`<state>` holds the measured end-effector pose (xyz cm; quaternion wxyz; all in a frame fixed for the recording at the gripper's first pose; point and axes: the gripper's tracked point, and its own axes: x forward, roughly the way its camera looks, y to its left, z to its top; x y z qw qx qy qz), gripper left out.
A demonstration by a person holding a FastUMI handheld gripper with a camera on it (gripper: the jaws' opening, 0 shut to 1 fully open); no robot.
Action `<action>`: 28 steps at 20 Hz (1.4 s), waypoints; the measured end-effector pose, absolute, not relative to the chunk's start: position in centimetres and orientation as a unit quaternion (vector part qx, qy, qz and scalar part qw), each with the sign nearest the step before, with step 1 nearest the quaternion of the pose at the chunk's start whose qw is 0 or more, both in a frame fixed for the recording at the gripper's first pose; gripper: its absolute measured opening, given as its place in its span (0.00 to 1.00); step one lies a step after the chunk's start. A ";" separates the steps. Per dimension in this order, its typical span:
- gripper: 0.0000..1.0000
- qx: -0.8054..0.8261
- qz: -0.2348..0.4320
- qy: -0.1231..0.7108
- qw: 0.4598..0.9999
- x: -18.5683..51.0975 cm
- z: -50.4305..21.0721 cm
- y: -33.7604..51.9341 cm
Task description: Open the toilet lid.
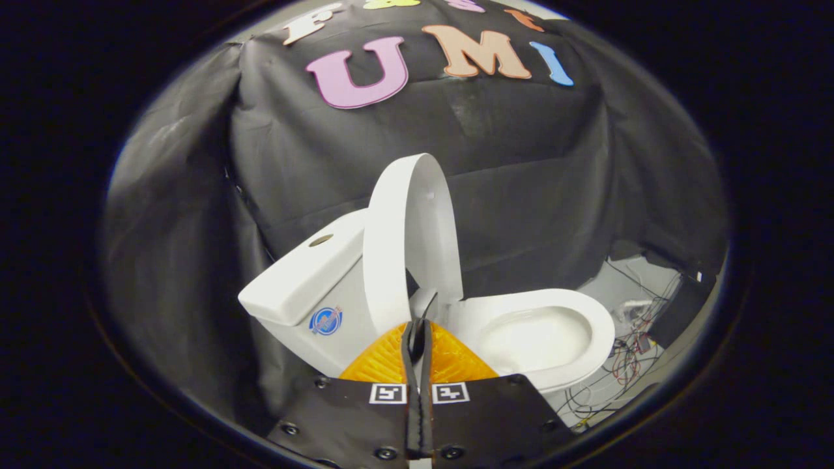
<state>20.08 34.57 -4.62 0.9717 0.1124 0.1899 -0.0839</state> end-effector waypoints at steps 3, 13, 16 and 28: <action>0.00 0.097 -0.081 0.189 0.974 20.6 -4.5 35.5; 0.01 0.007 -0.069 0.181 0.981 22.6 -4.8 39.5; 0.01 -0.007 -0.069 0.183 0.981 22.8 -4.8 40.4; 0.30 -0.074 -0.015 0.169 0.983 22.9 -4.8 43.1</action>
